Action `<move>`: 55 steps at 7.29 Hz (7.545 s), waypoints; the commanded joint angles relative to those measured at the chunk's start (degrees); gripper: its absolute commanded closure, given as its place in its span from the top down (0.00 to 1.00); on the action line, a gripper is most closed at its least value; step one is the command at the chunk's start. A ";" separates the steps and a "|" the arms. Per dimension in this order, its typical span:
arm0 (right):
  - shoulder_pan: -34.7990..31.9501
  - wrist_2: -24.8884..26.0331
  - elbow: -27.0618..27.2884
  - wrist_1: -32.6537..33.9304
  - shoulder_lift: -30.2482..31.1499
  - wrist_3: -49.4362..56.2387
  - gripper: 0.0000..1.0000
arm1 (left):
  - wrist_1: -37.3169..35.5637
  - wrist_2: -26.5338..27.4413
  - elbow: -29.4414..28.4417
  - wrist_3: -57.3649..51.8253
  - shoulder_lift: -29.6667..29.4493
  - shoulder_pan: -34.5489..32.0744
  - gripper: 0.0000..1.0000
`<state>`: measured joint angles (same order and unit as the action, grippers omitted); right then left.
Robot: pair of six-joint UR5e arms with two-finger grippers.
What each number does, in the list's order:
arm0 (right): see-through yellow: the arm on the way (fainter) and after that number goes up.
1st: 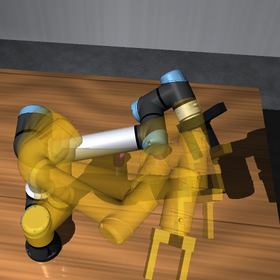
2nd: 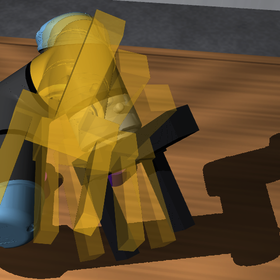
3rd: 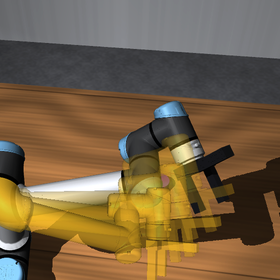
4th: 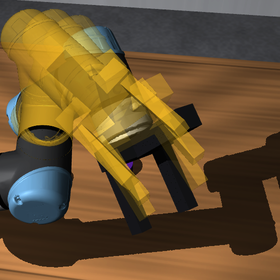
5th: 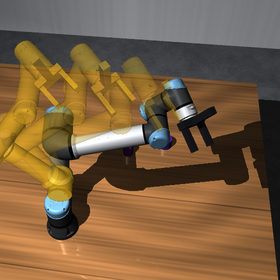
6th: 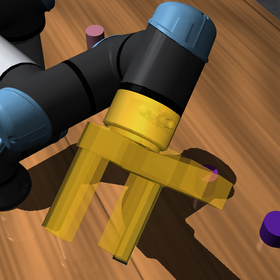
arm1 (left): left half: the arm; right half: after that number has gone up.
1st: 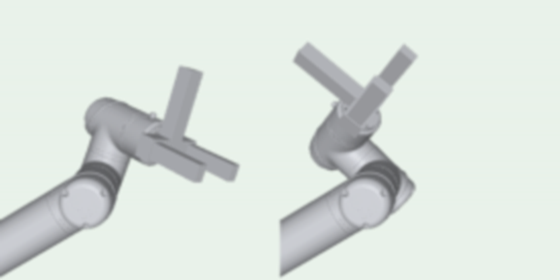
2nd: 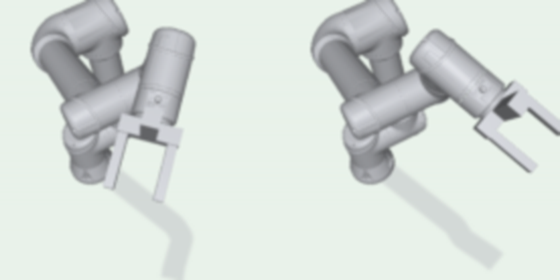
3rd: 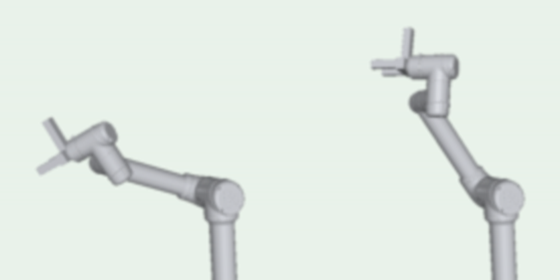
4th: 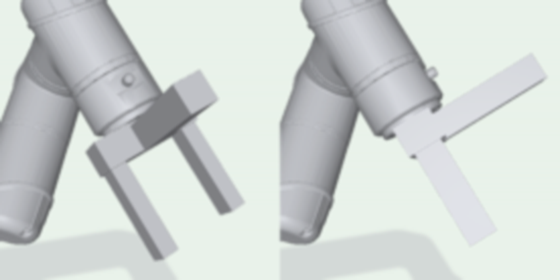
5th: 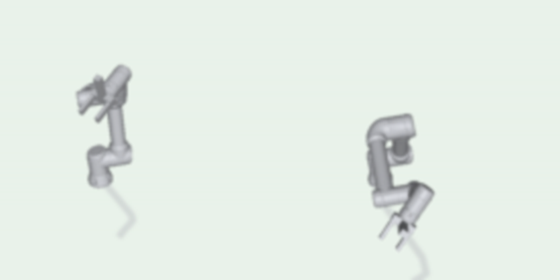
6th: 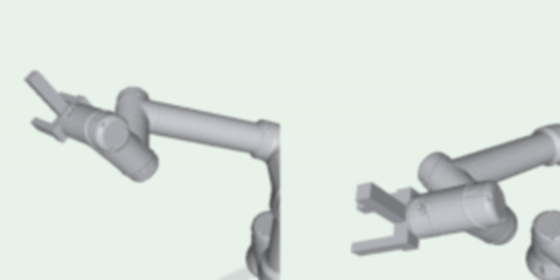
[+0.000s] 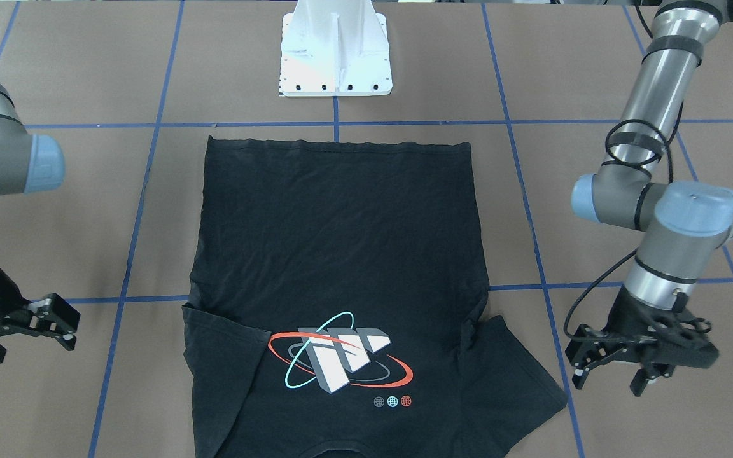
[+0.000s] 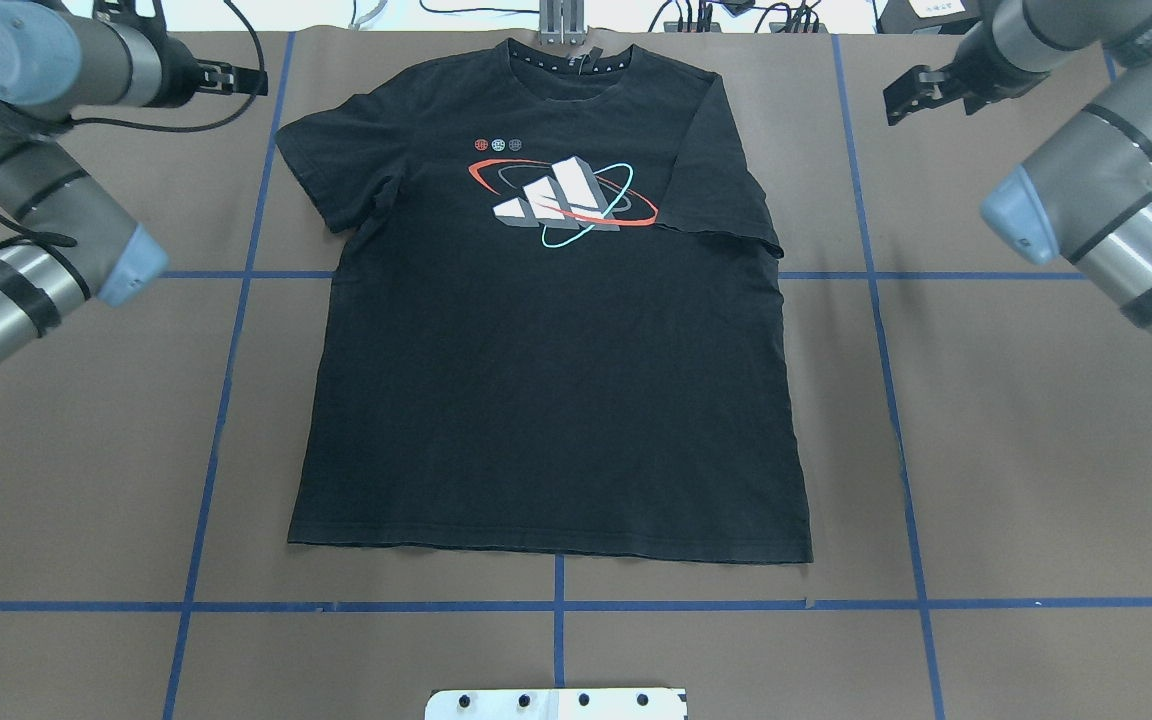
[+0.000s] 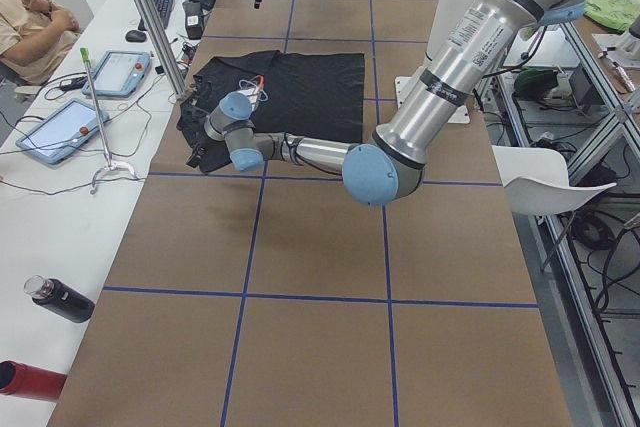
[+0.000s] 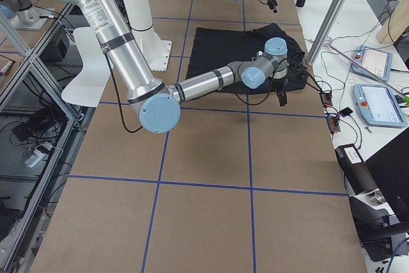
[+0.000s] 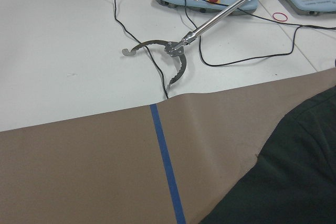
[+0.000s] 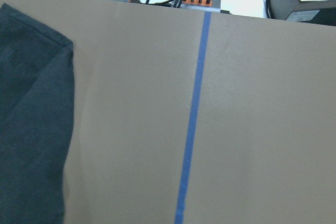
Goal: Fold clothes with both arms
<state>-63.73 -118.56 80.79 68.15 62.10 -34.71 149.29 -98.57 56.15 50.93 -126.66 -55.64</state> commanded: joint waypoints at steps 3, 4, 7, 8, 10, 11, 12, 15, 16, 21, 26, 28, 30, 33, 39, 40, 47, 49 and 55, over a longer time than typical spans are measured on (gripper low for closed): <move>-1.22 -1.41 0.51 -0.21 1.88 2.36 1.00 | 7.93 5.06 -12.53 6.90 -4.82 3.87 0.83; -1.22 -1.32 0.51 -0.21 1.88 2.36 1.00 | 8.56 5.06 -14.39 6.90 -5.96 3.87 0.82; -1.05 -1.23 0.42 -0.21 1.80 2.19 1.00 | 8.65 4.97 -15.20 6.90 -6.50 4.23 0.69; -1.05 -1.15 0.42 -0.21 1.79 2.10 1.00 | 8.65 4.97 -15.46 6.90 -6.50 4.57 0.67; -0.87 -1.06 0.33 -0.21 1.71 1.84 1.00 | 8.65 4.97 -15.72 6.90 -6.50 4.75 0.65; -0.87 -1.06 0.33 -0.21 1.71 1.75 0.99 | 8.65 4.97 -15.99 6.90 -6.50 4.84 0.64; -0.79 -0.97 0.33 -0.21 1.79 1.75 1.00 | 8.65 4.97 -16.08 6.90 -6.50 5.02 0.63; -0.78 -0.97 0.42 -0.21 1.62 1.66 1.00 | 8.74 4.36 -15.73 6.90 -6.50 5.02 0.00; -0.78 -0.97 0.42 -0.21 1.53 1.57 1.00 | 8.74 3.40 -14.94 6.90 -6.50 4.84 0.00; -0.61 -0.88 0.50 -0.21 1.44 0.87 1.00 | -10.35 3.82 3.84 12.65 -4.47 4.75 0.00; -0.35 -0.88 0.42 -0.21 1.44 0.61 1.00 | -27.38 9.19 0.83 24.11 -16.58 12.04 0.00; -0.08 -0.88 0.42 -0.21 1.44 -0.01 1.00 | -27.03 12.42 -1.31 23.78 -17.22 13.27 0.08; 0.09 -0.88 0.59 -0.21 1.36 -0.10 1.00 | -26.33 12.18 0.35 19.39 -16.43 13.10 1.00; 1.93 -0.71 8.29 0.14 3.45 -7.88 1.00 | -27.29 5.18 23.48 7.90 -2.25 12.05 1.00; 33.50 23.93 43.26 0.85 29.08 -38.55 1.00 | -26.68 0.28 57.81 12.31 27.48 21.85 1.00; 40.45 29.91 45.66 0.85 32.43 -42.86 1.00 | -26.59 4.92 59.41 15.48 30.65 26.85 1.00; 45.36 34.01 48.49 0.76 36.07 -45.80 1.00 | -25.19 10.07 57.58 26.50 36.31 40.44 0.85; 45.36 34.10 48.49 0.76 36.07 -45.80 1.00 | -25.18 9.98 57.22 26.58 36.31 40.53 0.72; 45.45 34.36 48.49 0.76 35.98 -45.80 1.00 | -25.27 9.72 56.61 26.23 36.31 40.53 0.43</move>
<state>-18.28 -84.20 129.29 68.91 98.09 -80.51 124.05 -88.79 112.99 77.30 -90.39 -15.12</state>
